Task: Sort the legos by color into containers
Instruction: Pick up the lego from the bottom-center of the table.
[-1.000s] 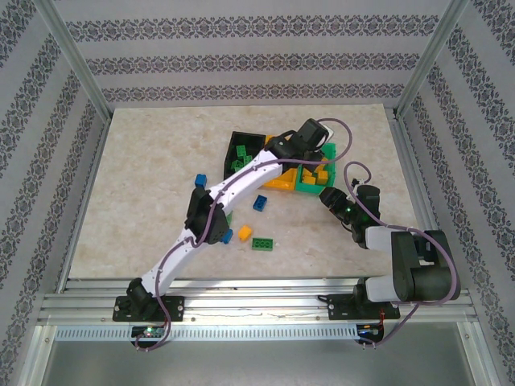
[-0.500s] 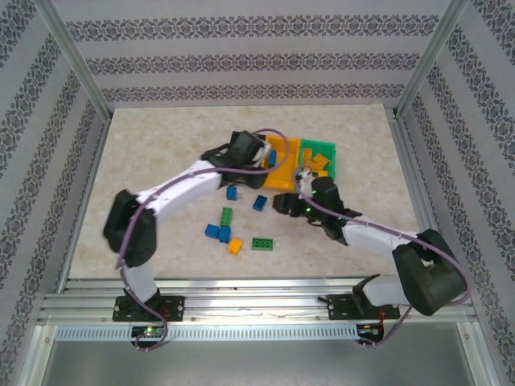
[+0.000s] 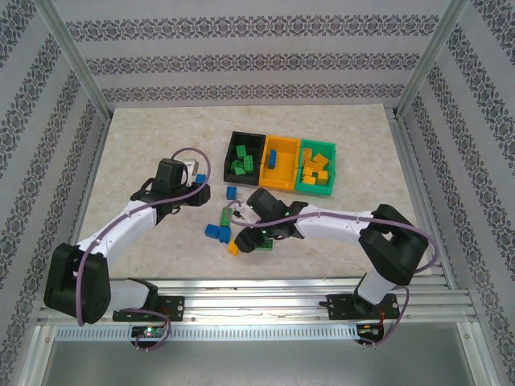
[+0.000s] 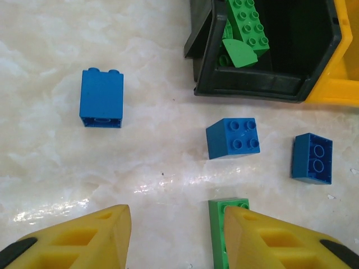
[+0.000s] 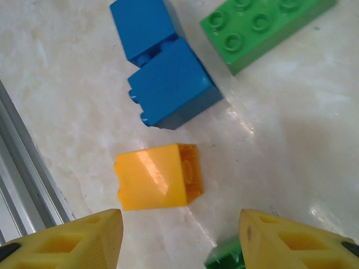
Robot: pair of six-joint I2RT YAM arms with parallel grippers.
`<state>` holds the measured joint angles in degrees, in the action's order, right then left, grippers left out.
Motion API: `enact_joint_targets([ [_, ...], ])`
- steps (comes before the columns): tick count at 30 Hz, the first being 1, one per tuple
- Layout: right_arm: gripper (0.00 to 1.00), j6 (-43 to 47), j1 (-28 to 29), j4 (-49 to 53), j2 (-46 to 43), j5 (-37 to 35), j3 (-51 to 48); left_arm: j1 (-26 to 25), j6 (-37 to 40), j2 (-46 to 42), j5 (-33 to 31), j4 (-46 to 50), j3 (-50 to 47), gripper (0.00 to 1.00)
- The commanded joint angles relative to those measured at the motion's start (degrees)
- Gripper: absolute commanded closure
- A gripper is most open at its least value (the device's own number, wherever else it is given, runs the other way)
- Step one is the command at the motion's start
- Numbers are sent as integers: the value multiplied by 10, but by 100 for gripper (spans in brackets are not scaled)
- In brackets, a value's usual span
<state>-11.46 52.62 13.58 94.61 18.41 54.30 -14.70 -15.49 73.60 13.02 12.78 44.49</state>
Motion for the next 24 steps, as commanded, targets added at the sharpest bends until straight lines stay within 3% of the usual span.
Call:
enact_joint_targets([
  [1, 42, 48, 24, 69, 28, -21, 54, 12, -1, -21, 17, -62, -23, 53],
  [8, 40, 77, 61, 158, 105, -96, 124, 24, -4, -40, 5, -140, -95, 53],
  [9, 35, 77, 65, 165, 113, -105, 129, 25, -6, -39, 10, -149, -103, 53],
  [12, 34, 74, 75, 177, 135, -114, 145, 26, -11, -33, 26, -182, -120, 53],
  [15, 34, 68, 91, 190, 161, -129, 170, 27, -7, -28, 32, -174, -113, 53],
  [18, 42, 57, 97, 193, 181, -145, 190, 27, -6, -38, 31, -170, -113, 53],
  [21, 59, 48, 97, 177, 173, -137, 186, 27, -10, -51, 31, -182, -125, 53],
  [24, 64, 42, 94, 157, 139, -138, 172, 27, -10, -56, 30, -180, -127, 53],
])
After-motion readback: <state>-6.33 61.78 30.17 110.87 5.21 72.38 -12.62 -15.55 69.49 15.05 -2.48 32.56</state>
